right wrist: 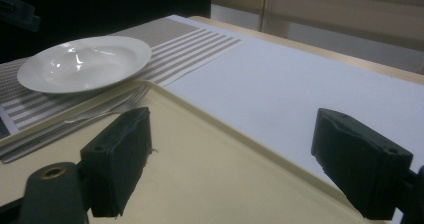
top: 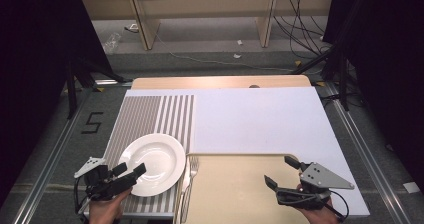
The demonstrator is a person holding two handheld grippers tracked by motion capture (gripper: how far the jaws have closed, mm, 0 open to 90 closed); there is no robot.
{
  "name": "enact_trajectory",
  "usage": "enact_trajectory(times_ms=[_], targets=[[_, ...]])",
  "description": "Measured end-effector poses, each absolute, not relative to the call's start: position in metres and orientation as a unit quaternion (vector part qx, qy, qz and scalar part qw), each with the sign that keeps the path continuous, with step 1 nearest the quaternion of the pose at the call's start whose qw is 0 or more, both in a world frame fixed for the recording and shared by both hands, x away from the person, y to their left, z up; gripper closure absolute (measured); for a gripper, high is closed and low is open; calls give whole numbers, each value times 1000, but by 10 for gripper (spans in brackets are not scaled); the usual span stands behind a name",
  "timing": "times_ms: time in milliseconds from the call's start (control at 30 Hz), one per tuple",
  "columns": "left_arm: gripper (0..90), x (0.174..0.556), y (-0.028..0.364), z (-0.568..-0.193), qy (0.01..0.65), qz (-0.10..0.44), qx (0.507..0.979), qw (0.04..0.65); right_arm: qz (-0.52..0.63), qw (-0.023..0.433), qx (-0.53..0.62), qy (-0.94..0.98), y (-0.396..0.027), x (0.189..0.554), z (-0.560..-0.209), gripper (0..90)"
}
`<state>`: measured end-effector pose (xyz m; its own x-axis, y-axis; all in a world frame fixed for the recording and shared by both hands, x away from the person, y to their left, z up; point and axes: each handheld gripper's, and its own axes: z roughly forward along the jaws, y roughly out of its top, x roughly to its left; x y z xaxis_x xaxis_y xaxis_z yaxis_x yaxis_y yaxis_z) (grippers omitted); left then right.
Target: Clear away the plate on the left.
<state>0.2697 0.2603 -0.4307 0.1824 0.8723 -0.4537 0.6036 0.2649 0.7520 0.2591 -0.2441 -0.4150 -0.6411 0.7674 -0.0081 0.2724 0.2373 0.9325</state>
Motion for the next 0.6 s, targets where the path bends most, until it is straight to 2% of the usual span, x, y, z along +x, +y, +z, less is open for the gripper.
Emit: enact_trajectory(times_ms=[467, 600], targets=[[188, 267, 281, -450, 708, 75, 495, 497, 510, 241, 346, 750, -243, 260, -416, 172], [187, 264, 282, -451, 716, 82, 480, 500, 509, 240, 346, 751, -243, 259, -415, 172]])
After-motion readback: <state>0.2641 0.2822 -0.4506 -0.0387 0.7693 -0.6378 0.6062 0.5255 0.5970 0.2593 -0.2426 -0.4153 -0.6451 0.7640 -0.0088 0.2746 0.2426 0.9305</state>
